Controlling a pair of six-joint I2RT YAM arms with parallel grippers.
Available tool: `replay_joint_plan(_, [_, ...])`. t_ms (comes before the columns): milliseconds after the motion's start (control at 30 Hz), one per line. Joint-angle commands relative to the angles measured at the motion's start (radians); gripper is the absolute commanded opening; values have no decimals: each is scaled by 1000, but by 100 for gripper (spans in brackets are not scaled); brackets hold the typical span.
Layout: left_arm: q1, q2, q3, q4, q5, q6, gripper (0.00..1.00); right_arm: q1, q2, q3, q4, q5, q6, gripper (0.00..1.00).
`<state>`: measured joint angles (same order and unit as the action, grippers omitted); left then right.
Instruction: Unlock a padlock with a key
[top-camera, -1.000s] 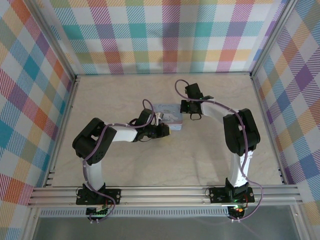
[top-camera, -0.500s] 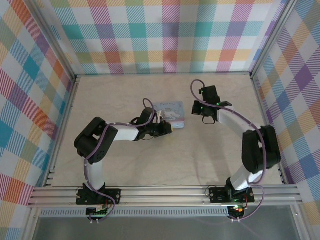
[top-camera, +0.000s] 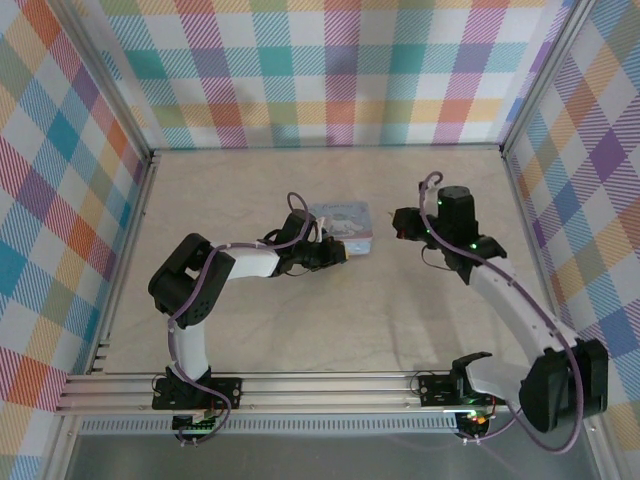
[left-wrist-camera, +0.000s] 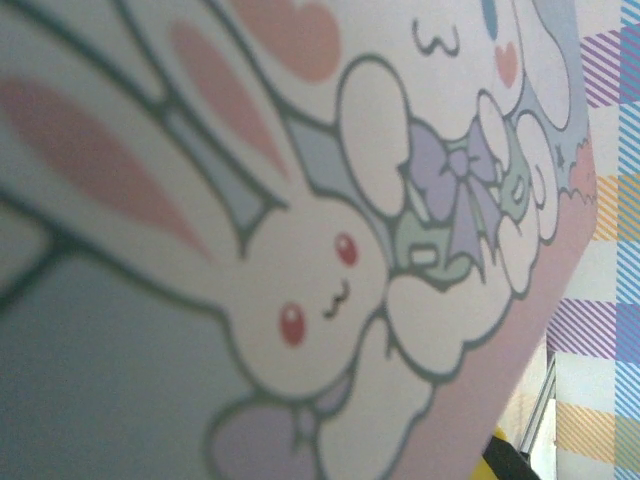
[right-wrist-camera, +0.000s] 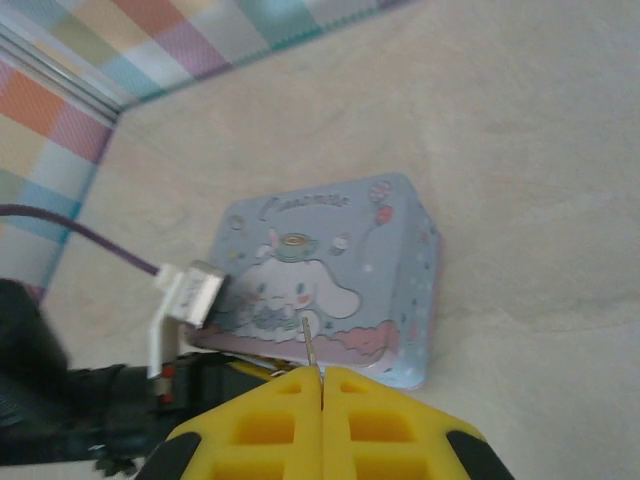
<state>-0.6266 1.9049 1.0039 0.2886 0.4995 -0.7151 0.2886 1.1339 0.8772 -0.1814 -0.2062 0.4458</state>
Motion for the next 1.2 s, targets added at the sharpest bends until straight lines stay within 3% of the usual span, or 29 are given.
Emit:
replay_joint_plan(0, [-5,6,41,-34,37,-11,11,-25,-77,-42,57,-103,80,0])
replay_joint_plan(267, [1,-1,85,-93,39,-9,11,-80,-243,-233,273,-269,341,0])
replay_joint_plan(667, [14,-4,117,-124,69,-8,11,-85,-369,-432,424,-274,559,0])
replay_joint_plan(1167, [16,-3,122,-109,83,-25,11,-82,-288,-666,688,-249,703,0])
